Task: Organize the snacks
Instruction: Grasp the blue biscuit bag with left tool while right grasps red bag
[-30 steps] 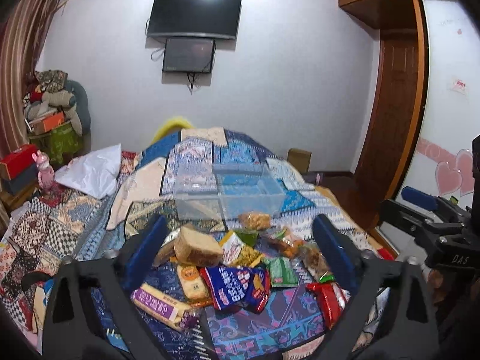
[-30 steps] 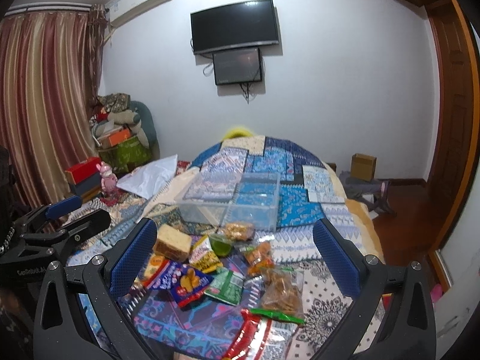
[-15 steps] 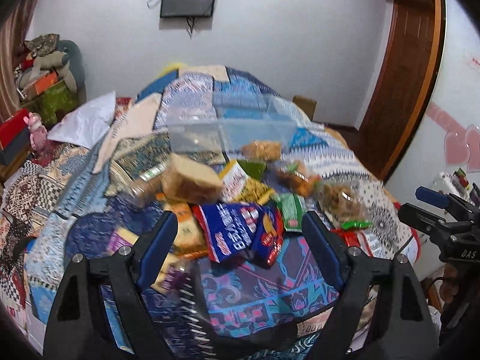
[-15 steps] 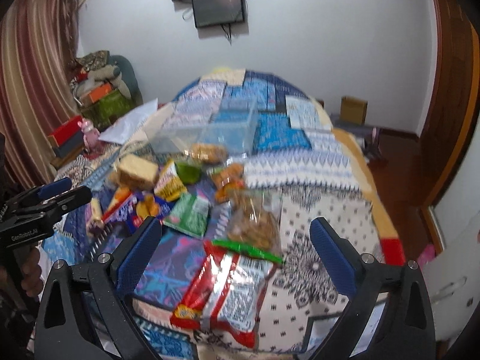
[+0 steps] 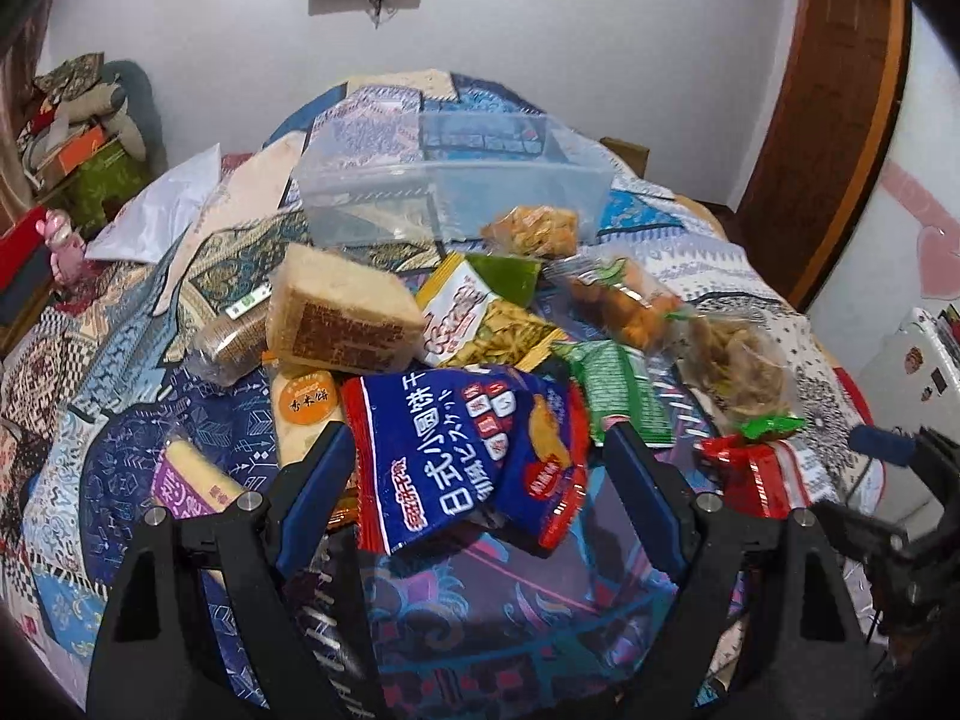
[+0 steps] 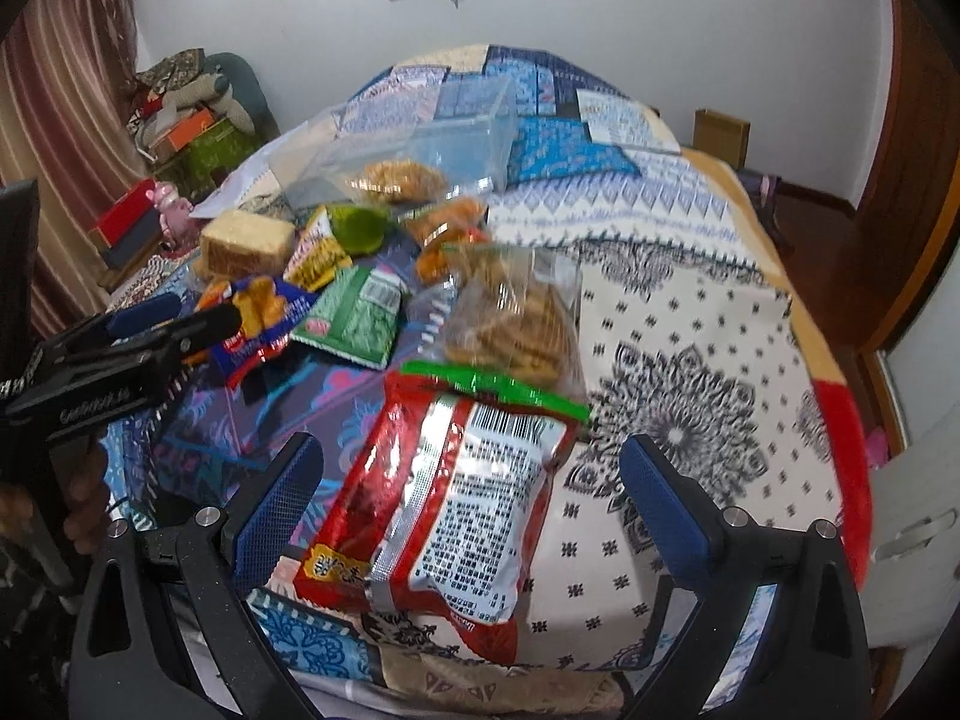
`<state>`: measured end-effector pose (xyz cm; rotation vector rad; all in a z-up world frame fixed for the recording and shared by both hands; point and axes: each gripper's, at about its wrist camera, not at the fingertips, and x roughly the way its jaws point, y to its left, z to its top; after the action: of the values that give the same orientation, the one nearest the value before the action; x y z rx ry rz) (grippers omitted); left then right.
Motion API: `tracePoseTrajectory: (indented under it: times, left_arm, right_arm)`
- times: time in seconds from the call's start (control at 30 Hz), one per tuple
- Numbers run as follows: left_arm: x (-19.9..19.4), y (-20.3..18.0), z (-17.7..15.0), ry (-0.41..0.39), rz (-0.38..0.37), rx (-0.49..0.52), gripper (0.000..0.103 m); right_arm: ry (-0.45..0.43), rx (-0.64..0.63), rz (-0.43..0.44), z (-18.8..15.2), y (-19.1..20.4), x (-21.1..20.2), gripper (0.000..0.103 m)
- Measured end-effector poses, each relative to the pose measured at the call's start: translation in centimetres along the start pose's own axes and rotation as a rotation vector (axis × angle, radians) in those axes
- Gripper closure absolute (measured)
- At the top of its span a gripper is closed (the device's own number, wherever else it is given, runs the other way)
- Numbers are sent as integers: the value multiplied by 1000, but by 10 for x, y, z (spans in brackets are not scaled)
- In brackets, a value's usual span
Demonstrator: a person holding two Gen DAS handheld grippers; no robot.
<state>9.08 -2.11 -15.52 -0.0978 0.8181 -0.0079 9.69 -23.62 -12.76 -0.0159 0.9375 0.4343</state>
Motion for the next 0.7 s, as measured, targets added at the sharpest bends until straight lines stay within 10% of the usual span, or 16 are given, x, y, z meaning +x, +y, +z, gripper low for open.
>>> tracePoseTrajectory:
  times: [0.37,0.7]
  left_arm:
    - [21,4,-2,6,21,-7,21]
    - [12,1,-5,-26,-5,8,44]
  right_arm:
    - [82,-4,17,-11,6,28,5]
    - [65,7,28,-10,4,27,33]
